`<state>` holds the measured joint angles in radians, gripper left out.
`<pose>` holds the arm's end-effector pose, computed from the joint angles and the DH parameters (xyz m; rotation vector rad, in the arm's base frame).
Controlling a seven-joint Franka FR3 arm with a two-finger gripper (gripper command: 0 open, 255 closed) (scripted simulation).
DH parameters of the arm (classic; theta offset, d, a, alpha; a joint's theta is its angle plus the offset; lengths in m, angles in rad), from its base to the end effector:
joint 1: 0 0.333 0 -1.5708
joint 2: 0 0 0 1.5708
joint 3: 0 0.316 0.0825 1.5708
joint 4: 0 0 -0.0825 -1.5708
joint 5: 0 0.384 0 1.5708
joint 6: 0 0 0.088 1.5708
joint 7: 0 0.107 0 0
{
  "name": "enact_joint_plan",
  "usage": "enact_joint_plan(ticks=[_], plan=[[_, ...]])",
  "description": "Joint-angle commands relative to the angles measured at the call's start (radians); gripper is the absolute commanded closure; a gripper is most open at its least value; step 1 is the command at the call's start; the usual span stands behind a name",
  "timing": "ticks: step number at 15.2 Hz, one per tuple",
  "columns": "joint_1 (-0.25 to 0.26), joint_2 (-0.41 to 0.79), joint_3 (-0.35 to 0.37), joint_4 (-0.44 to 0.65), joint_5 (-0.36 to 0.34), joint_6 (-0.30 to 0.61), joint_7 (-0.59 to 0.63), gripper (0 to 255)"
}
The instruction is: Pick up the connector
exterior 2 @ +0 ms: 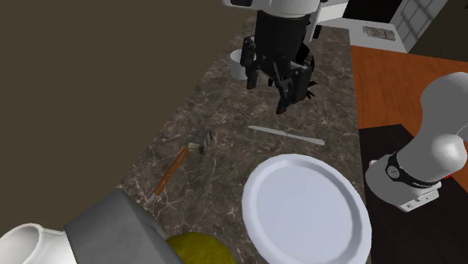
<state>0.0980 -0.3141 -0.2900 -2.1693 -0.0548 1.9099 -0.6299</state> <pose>0.4576 -0.1036 0.5217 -3.0393 -0.7222 -0.0843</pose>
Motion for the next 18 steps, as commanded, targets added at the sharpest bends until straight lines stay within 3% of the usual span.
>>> enact_joint_plan(ticks=[1, 9, 18], plan=[[0.013, 0.081, -0.025, 0.042, 0.021, 0.036, -0.082, 0], [0.030, 0.405, -0.057, 0.255, 0.151, 0.114, -0.380, 0], [-0.017, 0.766, 0.008, 0.594, 0.264, 0.102, -0.638, 0]])
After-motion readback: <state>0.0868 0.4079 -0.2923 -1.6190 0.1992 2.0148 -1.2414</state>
